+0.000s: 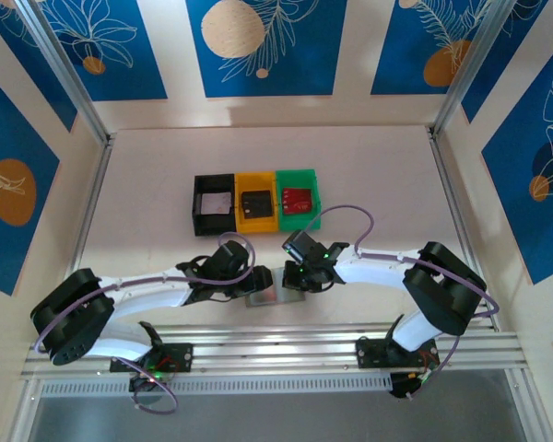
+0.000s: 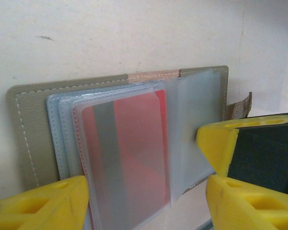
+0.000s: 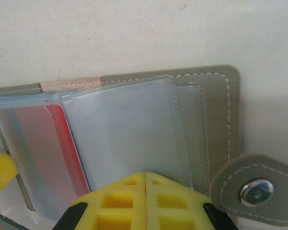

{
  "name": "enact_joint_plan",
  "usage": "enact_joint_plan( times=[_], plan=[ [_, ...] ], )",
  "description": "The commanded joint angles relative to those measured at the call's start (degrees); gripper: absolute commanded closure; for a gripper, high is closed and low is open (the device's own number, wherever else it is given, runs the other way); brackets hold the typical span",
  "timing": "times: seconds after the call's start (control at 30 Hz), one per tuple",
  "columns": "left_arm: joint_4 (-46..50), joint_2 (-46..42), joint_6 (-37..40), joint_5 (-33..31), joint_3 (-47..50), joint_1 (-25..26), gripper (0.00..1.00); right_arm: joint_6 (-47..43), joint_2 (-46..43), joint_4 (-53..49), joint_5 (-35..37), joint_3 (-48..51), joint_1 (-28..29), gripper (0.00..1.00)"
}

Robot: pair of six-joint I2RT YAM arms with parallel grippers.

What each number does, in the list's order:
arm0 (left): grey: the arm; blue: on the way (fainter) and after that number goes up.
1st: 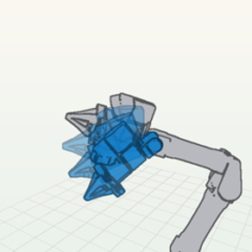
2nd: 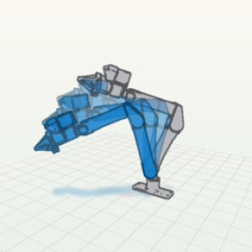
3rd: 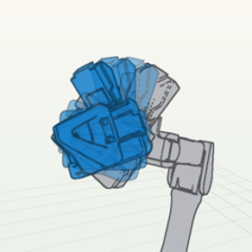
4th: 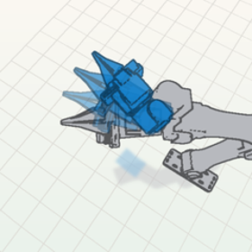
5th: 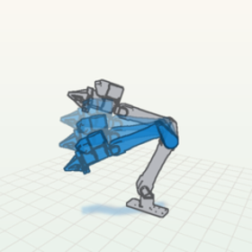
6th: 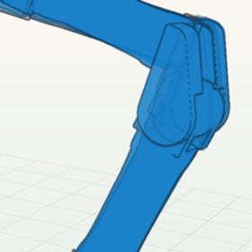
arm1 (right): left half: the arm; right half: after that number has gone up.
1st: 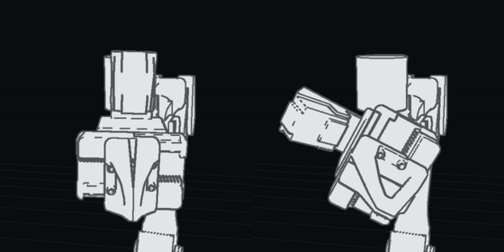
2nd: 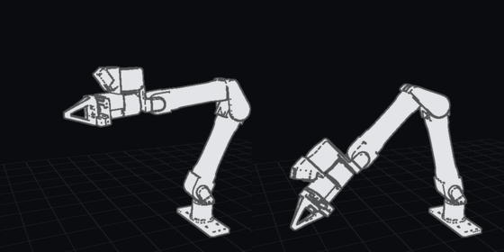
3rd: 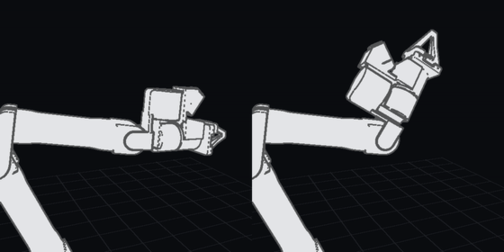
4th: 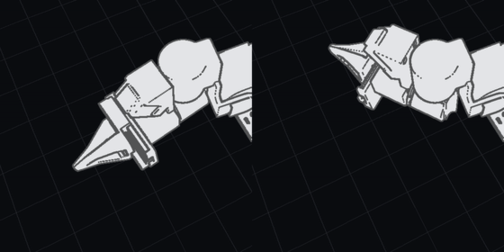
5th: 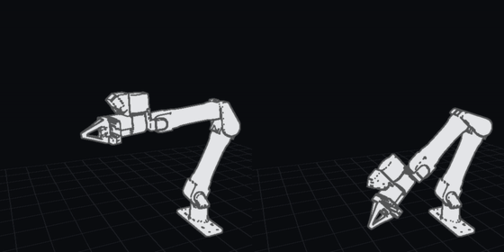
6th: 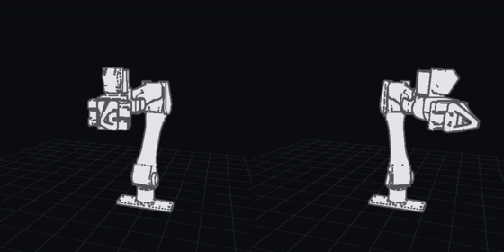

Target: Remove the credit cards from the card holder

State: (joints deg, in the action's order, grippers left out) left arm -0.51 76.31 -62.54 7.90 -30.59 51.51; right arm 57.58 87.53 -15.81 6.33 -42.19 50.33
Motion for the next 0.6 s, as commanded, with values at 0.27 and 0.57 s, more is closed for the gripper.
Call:
enact_joint_plan(
  times=[0.27, 0.57],
  plan=[
    [-3.31, -1.82, -0.55, 0.71, -1.45, 0.62, 0.35, 0.69, 0.28, 0.41, -1.75, 0.95, 0.12, 0.98],
    [-5.59, -1.92, -1.62, 1.84, -1.9, 0.7, 0.35, 0.69, -0.42, 0.6, -1.67, 1.3, 0.11, 0.98]
  ],
)
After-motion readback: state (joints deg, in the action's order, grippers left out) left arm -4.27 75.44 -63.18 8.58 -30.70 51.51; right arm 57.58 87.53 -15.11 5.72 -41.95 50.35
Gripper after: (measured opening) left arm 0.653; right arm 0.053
